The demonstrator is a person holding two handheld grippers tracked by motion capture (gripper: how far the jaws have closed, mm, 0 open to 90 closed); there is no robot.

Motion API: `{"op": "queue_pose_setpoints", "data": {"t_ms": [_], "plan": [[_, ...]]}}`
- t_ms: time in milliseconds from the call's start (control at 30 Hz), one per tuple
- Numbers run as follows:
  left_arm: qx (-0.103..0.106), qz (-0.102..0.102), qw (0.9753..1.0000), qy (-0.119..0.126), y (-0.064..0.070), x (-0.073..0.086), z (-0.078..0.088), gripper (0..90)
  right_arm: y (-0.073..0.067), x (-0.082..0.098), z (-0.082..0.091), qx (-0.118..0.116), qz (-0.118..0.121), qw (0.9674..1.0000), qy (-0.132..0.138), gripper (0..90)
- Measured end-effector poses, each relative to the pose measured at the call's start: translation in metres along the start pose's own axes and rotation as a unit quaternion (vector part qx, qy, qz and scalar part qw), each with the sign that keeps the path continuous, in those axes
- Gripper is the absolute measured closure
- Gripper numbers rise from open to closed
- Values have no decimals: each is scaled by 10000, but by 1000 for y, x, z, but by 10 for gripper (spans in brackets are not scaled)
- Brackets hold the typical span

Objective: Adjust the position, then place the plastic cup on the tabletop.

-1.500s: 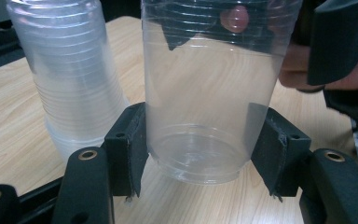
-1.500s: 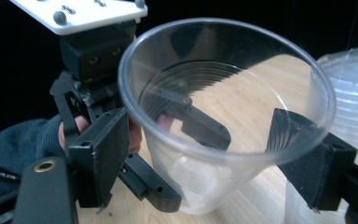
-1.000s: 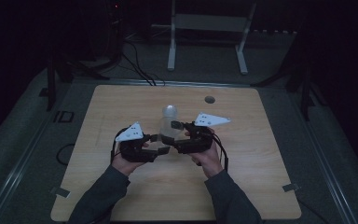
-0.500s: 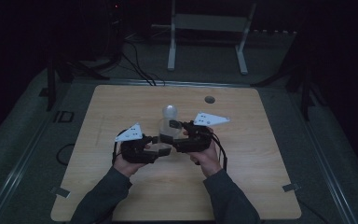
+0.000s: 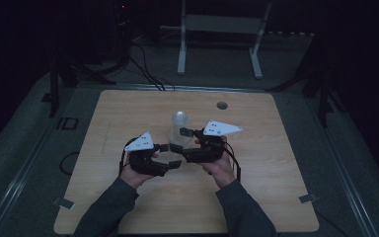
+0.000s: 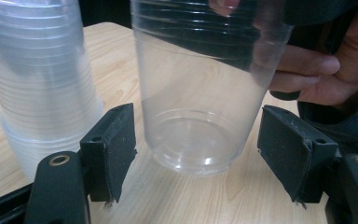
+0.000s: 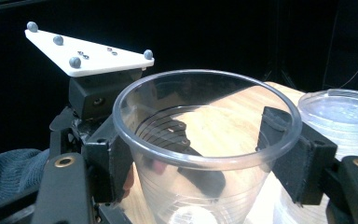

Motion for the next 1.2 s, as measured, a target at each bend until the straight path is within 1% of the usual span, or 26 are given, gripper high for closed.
{"op": "queue_pose_setpoints", "data": {"t_ms": [100, 267, 400, 567, 700, 900, 1100, 1200], "plan": [[-93, -3, 10000, 4, -2, 0, 2, 280, 0, 0, 1, 61, 60, 10000, -37, 289], [-184, -1, 9998, 38, -5, -1, 7, 280, 1, 2, 2, 181, 124, 9997, -83, 289], [-322, -34, 9995, -47, -6, -1, 8, 282, 0, 3, 3, 258, 212, 9994, -132, 288], [-419, -20, 9991, -30, -8, -2, 12, 283, 0, 4, 7, 396, 296, 9987, -136, 288], [-518, 11, 9987, -33, -11, -1, 14, 294, 0, 4, 9, 445, 338, 9983, -159, 289], [-549, 63, 9985, -21, -13, 1, 18, 296, -1, 5, 9, 512, 434, 9976, -176, 289], [-577, 72, 9983, 10, -14, 1, 20, 296, -1, 6, 14, 573, 416, 9974, -140, 290], [-583, 67, 9983, 14, -14, 1, 20, 297, 1, 7, 17, 634, 446, 9969, -142, 289]]}}
Point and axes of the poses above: each handheld gripper's, and its own axes: z roughly backward along the jaws, x roughly out of its underside, y roughly to its right, the point moved 4 cm from there along -z, roughly forward along the jaws, and after that the axes turned 4 degrees about z, right-handed, at the moved point
